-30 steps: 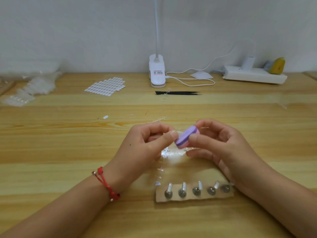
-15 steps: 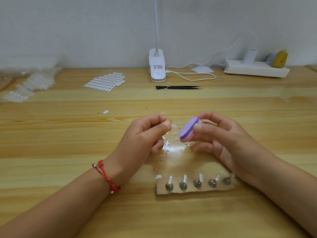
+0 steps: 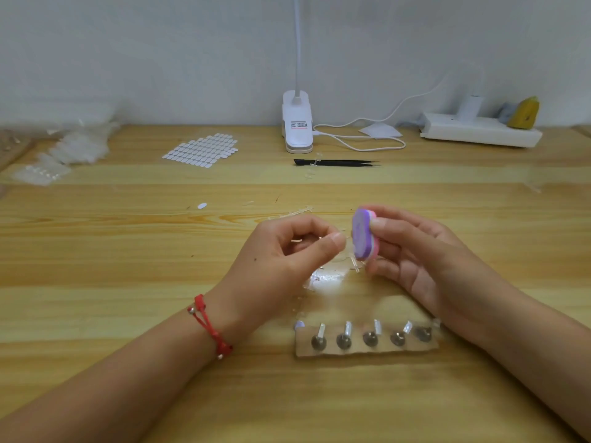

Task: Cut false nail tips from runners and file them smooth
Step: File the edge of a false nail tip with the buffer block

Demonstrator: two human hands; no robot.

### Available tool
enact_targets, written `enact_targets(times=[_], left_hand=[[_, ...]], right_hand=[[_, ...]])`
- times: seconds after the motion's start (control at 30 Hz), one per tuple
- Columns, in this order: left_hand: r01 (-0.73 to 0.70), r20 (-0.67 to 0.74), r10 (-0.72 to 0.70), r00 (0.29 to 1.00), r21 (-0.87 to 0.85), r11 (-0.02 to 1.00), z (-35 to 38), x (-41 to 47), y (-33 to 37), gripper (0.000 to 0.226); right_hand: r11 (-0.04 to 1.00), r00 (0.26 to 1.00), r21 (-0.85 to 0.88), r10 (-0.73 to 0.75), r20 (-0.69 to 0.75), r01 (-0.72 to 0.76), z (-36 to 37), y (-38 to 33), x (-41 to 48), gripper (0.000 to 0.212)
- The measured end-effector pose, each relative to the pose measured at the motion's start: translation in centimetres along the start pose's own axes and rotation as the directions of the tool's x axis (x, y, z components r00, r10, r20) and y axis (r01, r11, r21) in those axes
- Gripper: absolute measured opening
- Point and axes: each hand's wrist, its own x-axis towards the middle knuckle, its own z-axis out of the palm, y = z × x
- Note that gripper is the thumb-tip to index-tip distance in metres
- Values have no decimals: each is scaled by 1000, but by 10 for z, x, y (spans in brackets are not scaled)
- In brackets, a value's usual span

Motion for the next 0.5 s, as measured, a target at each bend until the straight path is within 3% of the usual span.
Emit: enact_targets(times=[0.13,0.4,0.5], left_hand=[[-8,-17,8,1000,12,1000,1,0,3,17],[-10,-91,8,996,-20,1000,3,0,3,21],[-1,-106,-4,994,-40,999,3,1,5,19]], right_hand=[[995,997,-93,30,73,-23,-1,-1,0,21],[994,991,-99,60,123,-48,-6,-2,3,27],[998,993,-30,66,93,-63,-7,-3,3,29]])
